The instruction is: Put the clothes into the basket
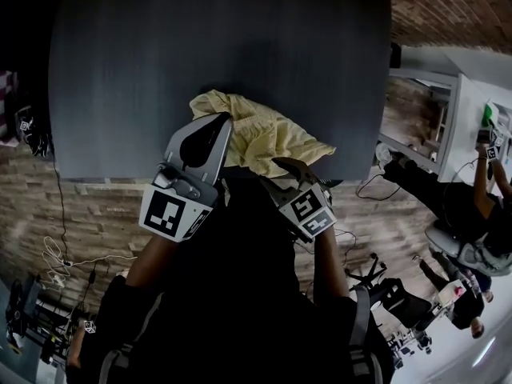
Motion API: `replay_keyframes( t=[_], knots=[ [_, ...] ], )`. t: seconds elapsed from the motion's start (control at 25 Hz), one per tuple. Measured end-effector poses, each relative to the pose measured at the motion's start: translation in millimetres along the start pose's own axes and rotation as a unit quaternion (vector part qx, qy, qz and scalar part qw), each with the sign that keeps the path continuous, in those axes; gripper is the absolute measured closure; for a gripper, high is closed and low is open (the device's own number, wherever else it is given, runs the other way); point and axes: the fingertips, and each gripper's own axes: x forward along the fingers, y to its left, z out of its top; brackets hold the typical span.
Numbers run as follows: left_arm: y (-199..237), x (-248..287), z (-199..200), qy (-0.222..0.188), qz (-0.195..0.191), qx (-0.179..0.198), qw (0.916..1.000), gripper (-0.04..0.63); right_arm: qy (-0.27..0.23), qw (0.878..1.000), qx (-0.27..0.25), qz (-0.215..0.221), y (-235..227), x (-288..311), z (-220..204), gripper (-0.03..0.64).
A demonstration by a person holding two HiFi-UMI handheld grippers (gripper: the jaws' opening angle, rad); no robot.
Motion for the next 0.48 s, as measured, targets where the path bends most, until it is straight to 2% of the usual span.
replay_keyframes(
  t=[0.24,0.48],
  knots=[
    [-1,2,7,-0.006,-0.002,0.003,1.0,0.594,-0.06,0.997,-0.005,-0.043,-22,-19,48,0.375],
    [6,8,8,-0.004,0.007,0.002,1.0,0.594,-0.046,0.998,-0.026,-0.041,-44,6,61,0.339]
  ],
)
